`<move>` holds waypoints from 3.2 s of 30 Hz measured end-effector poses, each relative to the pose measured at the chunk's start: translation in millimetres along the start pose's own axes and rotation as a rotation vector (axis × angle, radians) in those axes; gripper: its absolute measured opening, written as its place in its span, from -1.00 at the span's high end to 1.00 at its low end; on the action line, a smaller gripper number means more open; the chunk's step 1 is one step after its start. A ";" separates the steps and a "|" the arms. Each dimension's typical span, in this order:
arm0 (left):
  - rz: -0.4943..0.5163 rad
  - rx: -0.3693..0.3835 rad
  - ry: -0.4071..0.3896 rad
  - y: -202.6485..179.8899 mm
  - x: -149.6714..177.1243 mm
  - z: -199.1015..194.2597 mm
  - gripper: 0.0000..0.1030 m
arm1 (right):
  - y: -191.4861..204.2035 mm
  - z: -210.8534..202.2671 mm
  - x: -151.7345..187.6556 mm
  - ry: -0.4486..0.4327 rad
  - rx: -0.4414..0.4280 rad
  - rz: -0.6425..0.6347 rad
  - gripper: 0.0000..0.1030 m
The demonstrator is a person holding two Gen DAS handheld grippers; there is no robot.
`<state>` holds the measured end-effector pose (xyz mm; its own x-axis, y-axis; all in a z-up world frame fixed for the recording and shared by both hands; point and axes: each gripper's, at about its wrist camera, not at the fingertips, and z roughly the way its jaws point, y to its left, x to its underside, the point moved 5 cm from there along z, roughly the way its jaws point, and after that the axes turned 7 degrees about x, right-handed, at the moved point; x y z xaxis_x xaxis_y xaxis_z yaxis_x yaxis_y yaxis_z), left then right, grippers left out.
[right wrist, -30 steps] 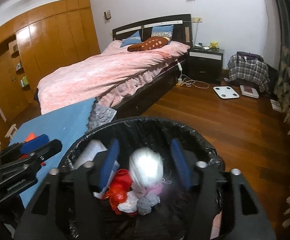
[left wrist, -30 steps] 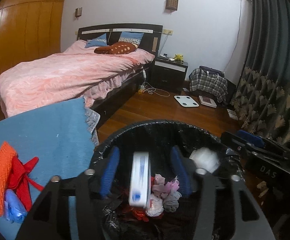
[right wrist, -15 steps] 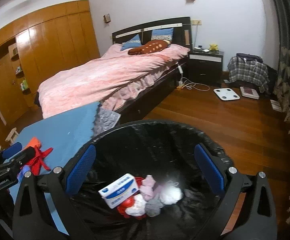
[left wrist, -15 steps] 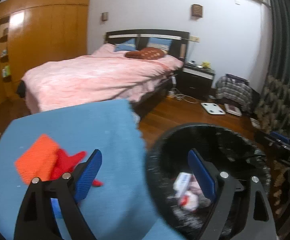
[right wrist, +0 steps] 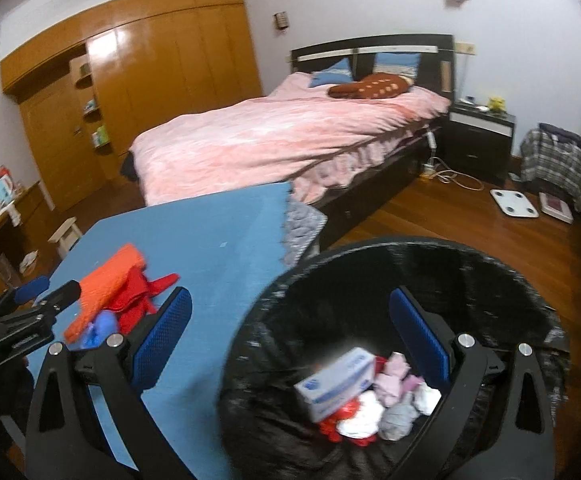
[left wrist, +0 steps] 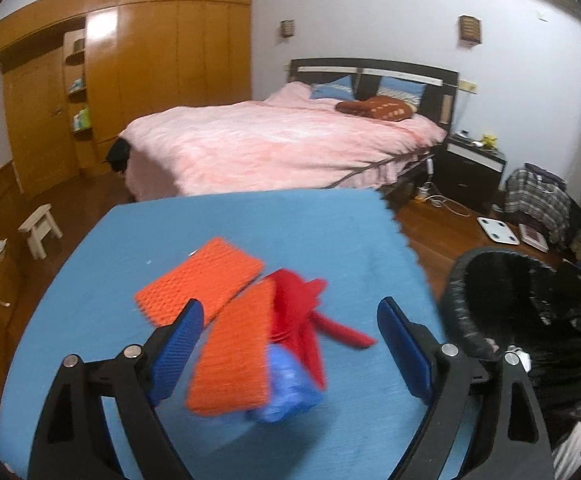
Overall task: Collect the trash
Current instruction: 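Move both tools back from the bin to the orange mesh and red cloth, then grasp the orange mesh sleeve with the left tool and lift it, then grasp the red cloth with the right tool and lift it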
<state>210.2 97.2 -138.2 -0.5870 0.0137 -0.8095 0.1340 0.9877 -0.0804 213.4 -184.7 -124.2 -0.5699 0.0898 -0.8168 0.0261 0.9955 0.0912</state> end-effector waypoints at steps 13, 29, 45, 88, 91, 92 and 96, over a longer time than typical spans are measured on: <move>-0.037 -0.031 0.060 34.5 24.3 26.4 -0.49 | 70.3 26.0 -5.9 -0.002 -0.101 -0.067 -0.88; -0.085 -0.008 0.109 57.0 38.1 51.5 0.37 | 101.5 54.0 3.5 0.039 -0.124 -0.118 -0.88; -0.147 -0.057 0.049 96.9 31.5 19.4 0.76 | 156.9 80.3 10.6 0.070 -0.185 -0.183 -0.88; -0.149 -0.069 0.090 111.9 46.8 42.8 0.76 | 214.9 136.9 39.6 0.254 -0.292 -0.273 0.75; -0.150 -0.063 0.085 108.9 44.6 40.4 0.76 | 209.7 131.1 32.4 0.235 -0.291 -0.263 0.75; -0.150 -0.061 0.083 107.6 43.7 40.0 0.76 | 207.6 127.8 28.7 0.224 -0.290 -0.257 0.75; -0.140 -0.045 0.069 98.5 37.2 35.3 0.76 | 199.6 118.4 15.2 0.189 -0.284 -0.239 0.75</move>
<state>229.8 189.4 -196.8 -0.6509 -0.1155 -0.7504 0.0116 0.9867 -0.1620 307.2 19.1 -185.9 -0.6735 -0.1768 -0.7177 -0.3380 0.9372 0.0864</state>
